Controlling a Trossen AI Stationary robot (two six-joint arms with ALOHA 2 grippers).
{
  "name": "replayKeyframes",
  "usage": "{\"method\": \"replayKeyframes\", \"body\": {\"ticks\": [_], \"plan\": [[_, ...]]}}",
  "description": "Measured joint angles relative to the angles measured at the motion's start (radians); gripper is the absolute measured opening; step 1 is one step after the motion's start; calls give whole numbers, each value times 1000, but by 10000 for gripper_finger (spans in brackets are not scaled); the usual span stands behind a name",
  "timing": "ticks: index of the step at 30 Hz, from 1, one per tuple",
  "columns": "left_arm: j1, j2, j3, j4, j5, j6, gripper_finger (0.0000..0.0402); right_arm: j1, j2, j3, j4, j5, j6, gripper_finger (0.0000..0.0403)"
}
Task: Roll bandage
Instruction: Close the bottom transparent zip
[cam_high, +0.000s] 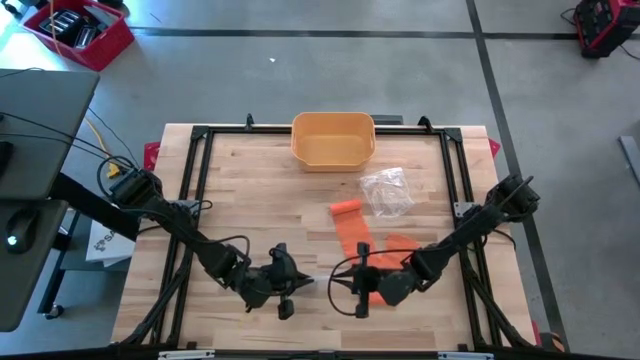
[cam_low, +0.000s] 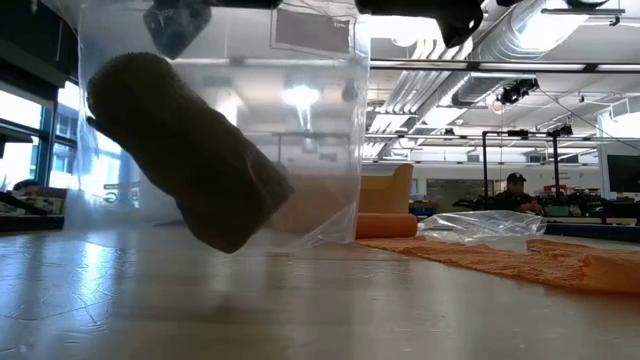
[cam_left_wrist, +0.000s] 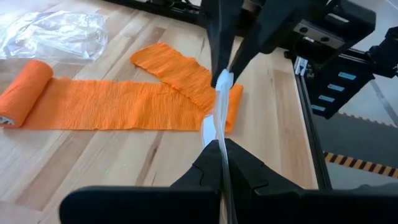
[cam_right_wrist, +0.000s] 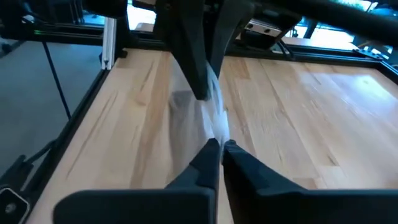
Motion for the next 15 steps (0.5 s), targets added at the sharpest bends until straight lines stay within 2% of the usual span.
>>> {"method": "replayKeyframes", "body": {"ticks": [12, 15], "plan": [[-1, 0, 0, -1, 5, 1, 0, -42, 1, 0, 12, -34, -5, 17], [-2, 0, 0, -1, 5, 0, 0, -45, 0, 0, 19, -42, -50, 33]]}}
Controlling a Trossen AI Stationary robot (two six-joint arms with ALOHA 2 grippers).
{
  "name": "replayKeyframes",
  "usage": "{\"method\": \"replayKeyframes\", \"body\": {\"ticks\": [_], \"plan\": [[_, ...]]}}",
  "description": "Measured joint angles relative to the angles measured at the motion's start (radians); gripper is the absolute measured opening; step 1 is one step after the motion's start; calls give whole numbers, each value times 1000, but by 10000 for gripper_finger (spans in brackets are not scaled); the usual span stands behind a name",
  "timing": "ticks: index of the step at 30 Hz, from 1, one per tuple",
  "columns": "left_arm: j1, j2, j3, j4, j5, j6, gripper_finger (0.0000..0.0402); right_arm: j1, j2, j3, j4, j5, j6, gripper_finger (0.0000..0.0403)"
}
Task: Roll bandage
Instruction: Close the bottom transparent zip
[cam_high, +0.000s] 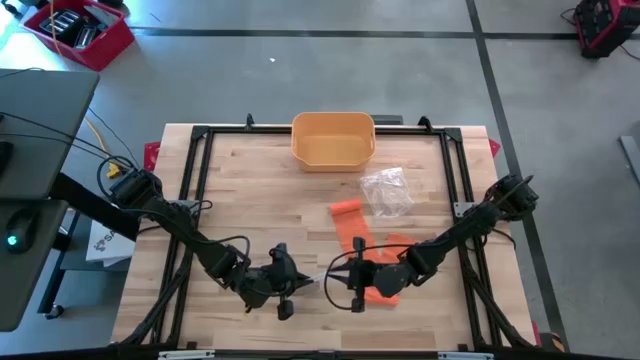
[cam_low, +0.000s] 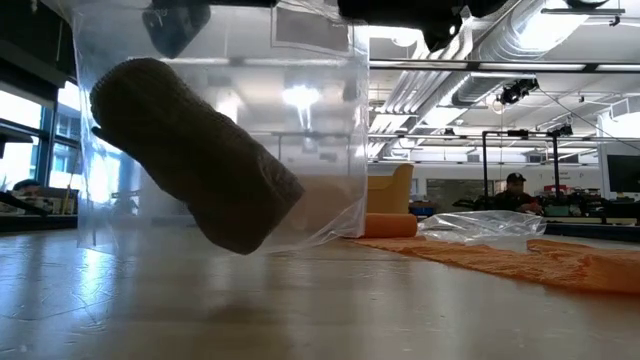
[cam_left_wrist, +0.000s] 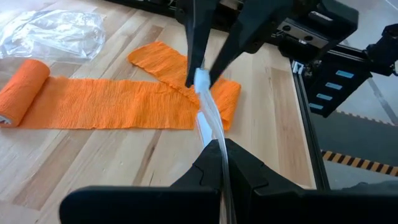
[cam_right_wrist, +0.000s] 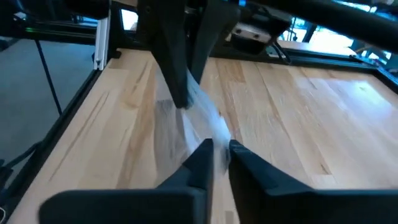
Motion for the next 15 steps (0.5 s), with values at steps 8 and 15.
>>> {"method": "replayKeyframes", "body": {"ticks": [8, 15], "plan": [[1, 0, 0, -4, 0, 4, 0, -2, -53, 22, -54, -18, 14, 126], [1, 0, 0, -4, 1, 0, 0, -2, -49, 30, -85, -92, -16, 100]]}}
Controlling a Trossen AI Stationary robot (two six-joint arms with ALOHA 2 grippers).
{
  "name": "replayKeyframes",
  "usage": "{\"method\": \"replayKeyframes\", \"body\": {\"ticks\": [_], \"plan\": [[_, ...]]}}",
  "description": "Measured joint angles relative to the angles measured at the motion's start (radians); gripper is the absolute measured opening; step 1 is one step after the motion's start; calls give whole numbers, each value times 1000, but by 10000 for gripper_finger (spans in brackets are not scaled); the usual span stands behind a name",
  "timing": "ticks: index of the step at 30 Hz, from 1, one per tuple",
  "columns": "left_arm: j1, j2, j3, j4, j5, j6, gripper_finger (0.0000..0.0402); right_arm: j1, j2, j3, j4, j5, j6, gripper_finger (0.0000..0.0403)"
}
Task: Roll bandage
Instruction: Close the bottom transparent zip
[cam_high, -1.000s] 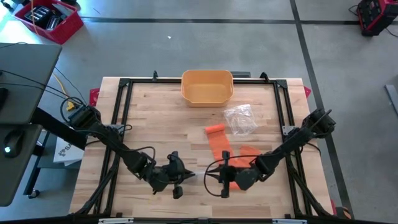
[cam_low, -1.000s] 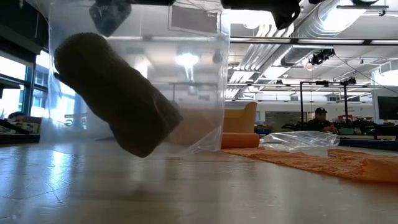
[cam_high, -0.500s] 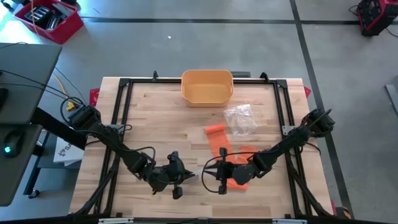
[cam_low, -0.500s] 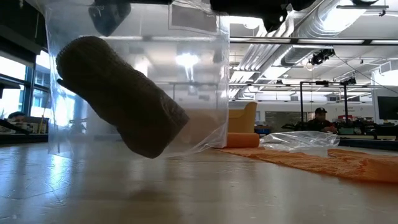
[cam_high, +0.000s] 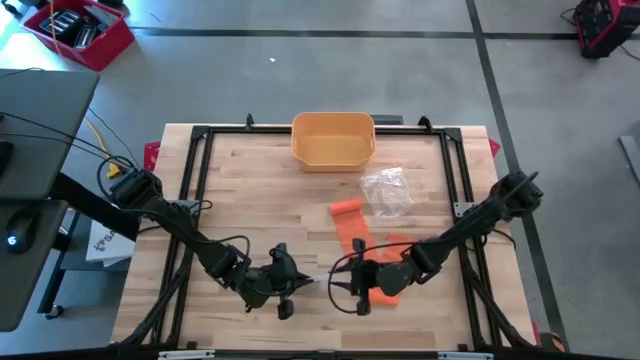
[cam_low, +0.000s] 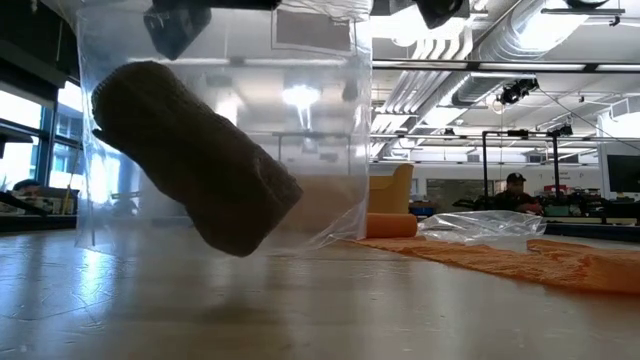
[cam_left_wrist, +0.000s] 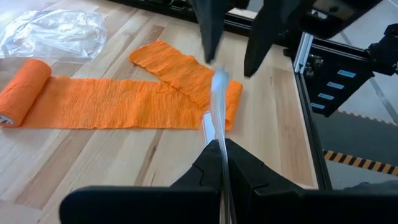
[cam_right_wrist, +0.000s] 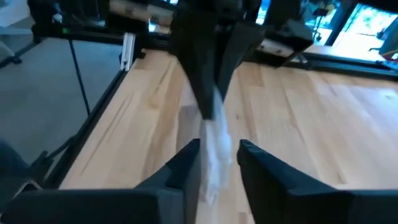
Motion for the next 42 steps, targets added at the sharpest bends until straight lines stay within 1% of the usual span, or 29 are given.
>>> {"method": "replayKeyframes", "body": {"ticks": [7, 9, 13, 16, 18, 23, 25, 27, 29, 33, 36, 39, 42], "plan": [[0, 0, 0, 0, 1, 0, 0, -3, 19, 0, 14, 1, 5, 13], [0, 0, 0, 1, 2, 0, 0, -6, 19, 0, 15, 4, 3, 6], [2, 1, 0, 22, 3, 16, 0, -22, 25, 0, 16, 3, 6, 19], [2, 14, 0, 76, 8, 49, 0, -28, 42, 0, 34, -5, -1, 20], [7, 27, 0, 106, 30, 68, 0, -27, 45, 0, 40, -16, -13, 20], [15, 58, 0, 104, 58, 54, 0, -26, 43, 0, 45, -25, -24, 21], [16, 60, 0, 104, 67, 50, 0, -26, 42, 0, 46, -30, -24, 27], [16, 60, 0, 103, 69, 45, 0, -26, 41, 0, 47, -42, -24, 43], [16, 60, 0, 103, 69, 45, 0, -26, 31, 0, 41, -54, -23, 66], [16, 60, 0, 102, 74, 45, 0, -25, -25, 0, -23, -54, -7, 114], [16, 60, 0, 103, 76, 45, 0, -25, -57, 0, -94, -79, -4, 132], [16, 60, 0, 103, 78, 45, 0, -25, -60, 0, -137, -155, -2, 131], [16, 60, 0, 103, 77, 45, 0, -25, -35, 0, -128, -168, 22, 114]]}}
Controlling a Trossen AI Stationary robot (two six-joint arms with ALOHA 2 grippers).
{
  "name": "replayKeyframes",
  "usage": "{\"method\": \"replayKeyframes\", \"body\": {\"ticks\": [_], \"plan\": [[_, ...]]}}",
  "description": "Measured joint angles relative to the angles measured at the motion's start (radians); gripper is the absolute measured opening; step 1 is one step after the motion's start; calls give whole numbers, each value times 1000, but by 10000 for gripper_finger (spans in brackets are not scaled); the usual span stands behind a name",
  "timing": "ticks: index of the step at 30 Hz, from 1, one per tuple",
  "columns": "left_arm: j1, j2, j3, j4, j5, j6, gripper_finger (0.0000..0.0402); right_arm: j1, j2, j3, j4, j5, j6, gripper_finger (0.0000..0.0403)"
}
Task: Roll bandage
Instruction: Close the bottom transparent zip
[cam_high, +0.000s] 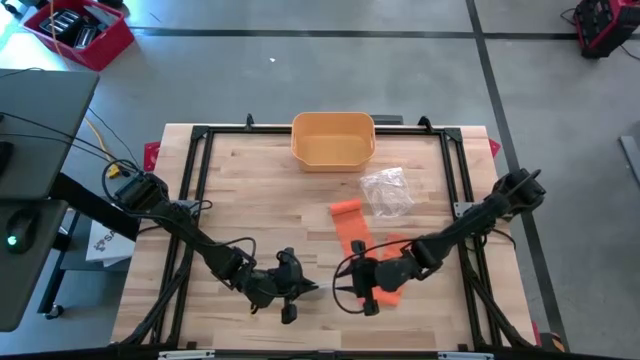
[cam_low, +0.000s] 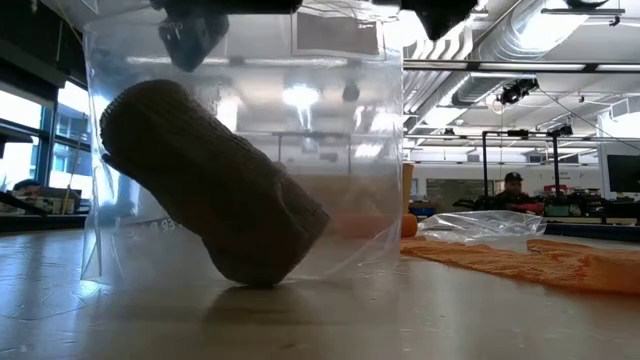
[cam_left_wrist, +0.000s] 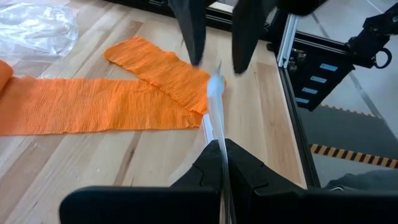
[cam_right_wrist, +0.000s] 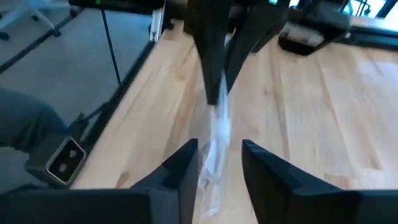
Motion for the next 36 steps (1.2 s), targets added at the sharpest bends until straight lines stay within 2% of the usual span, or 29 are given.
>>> {"method": "replayKeyframes", "body": {"ticks": [5, 9, 11, 20, 23, 27, 33, 36], "plan": [[4, 0, 0, 2, -3, 0, 0, 3, 42, 0, 100, 68, -26, 65], [12, 0, 0, 2, 1, 4, 0, -1, 73, 0, 129, 70, -45, 17], [11, 0, 0, 2, 1, 4, 0, -1, 79, 0, 146, 70, -50, 8], [26, 0, 0, 7, -3, 7, 0, -14, 88, 0, 288, 92, -66, 42], [26, 0, 0, 8, -3, 11, 0, -17, 84, 0, 303, 81, -128, 56], [25, 0, 0, 2, 0, 8, 0, 2, 19, 0, 206, 86, -172, 87], [25, 0, 0, 0, 2, 8, 0, 13, -83, 0, -129, 56, -19, 120], [25, 0, 0, 0, 2, 9, 0, 49, -66, -40, -90, 90, -14, 121]]}}
